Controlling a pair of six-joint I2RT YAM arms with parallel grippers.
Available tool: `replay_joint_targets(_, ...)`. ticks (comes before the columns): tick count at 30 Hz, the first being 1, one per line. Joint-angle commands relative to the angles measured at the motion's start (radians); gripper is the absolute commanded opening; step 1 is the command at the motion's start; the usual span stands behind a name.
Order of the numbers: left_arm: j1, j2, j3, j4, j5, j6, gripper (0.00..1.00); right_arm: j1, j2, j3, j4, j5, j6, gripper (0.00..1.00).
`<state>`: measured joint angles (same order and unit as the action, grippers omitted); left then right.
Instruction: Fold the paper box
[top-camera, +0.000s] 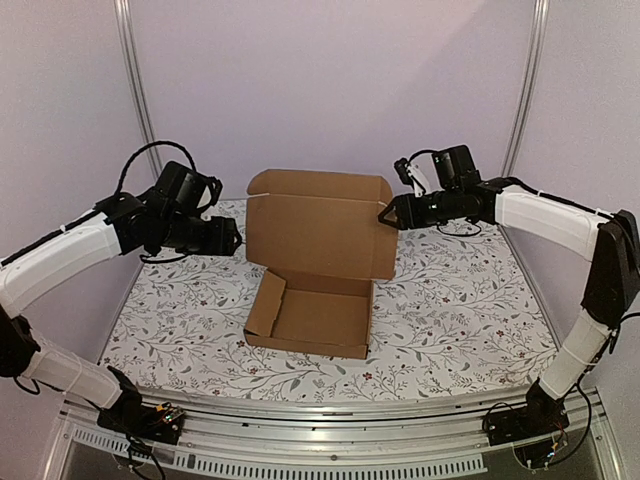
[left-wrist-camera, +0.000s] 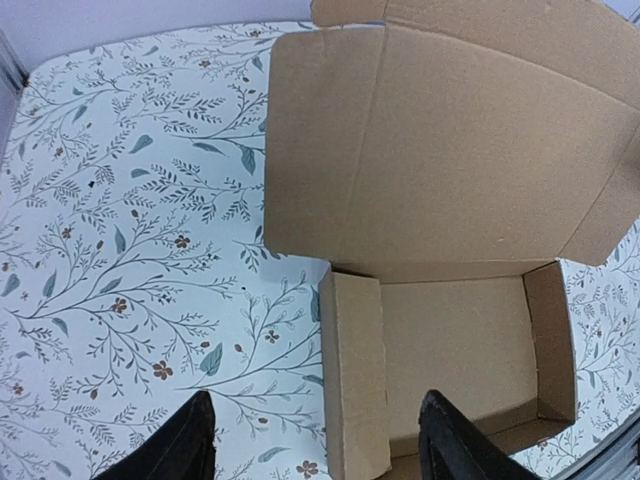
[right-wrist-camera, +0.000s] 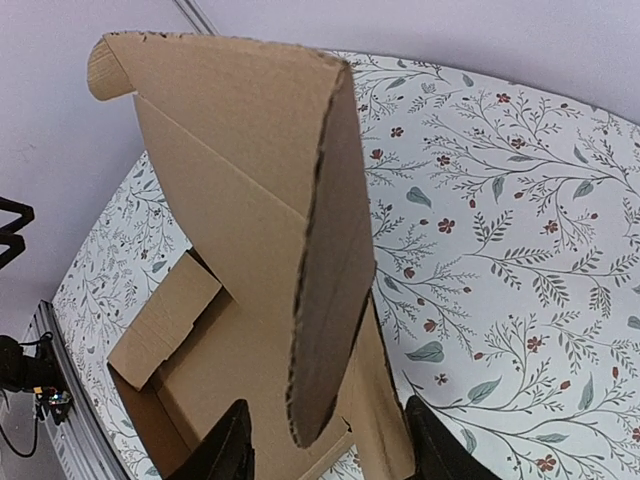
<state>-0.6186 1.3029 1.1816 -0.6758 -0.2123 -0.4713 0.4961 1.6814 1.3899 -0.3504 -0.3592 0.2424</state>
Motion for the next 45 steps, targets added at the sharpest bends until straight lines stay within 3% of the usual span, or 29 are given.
replay_joint_targets(1,0.016,-0.025,-0.022,-0.023,0.010,0.008,0.68,-0.005,0.032,0.027,-0.027,-0.034,-0.021,0.45)
replay_joint_targets(6,0.026,-0.018,-0.020,-0.019,0.004,0.006,0.69,-0.006,0.033,0.029,-0.037,-0.037,-0.037,0.31)
replay_joint_targets(9,0.036,-0.008,-0.014,-0.008,0.010,0.003,0.69,-0.006,0.030,0.028,-0.048,-0.049,-0.054,0.16)
replay_joint_targets(15,0.061,0.023,0.024,0.011,0.032,0.019,0.69,-0.005,0.013,0.024,-0.068,-0.072,-0.099,0.00)
replay_joint_targets(26,0.129,0.121,0.095,0.083,0.059,0.124,0.71,-0.005,-0.050,-0.027,-0.076,-0.116,-0.250,0.00)
replay_joint_targets(31,0.187,0.128,0.025,0.251,0.100,0.170,0.73,-0.005,-0.090,-0.060,-0.073,-0.177,-0.351,0.00)
replay_joint_targets(45,0.330,0.149,-0.158,0.605,0.495,0.247,0.73,-0.006,-0.085,-0.065,-0.118,-0.297,-0.430,0.00)
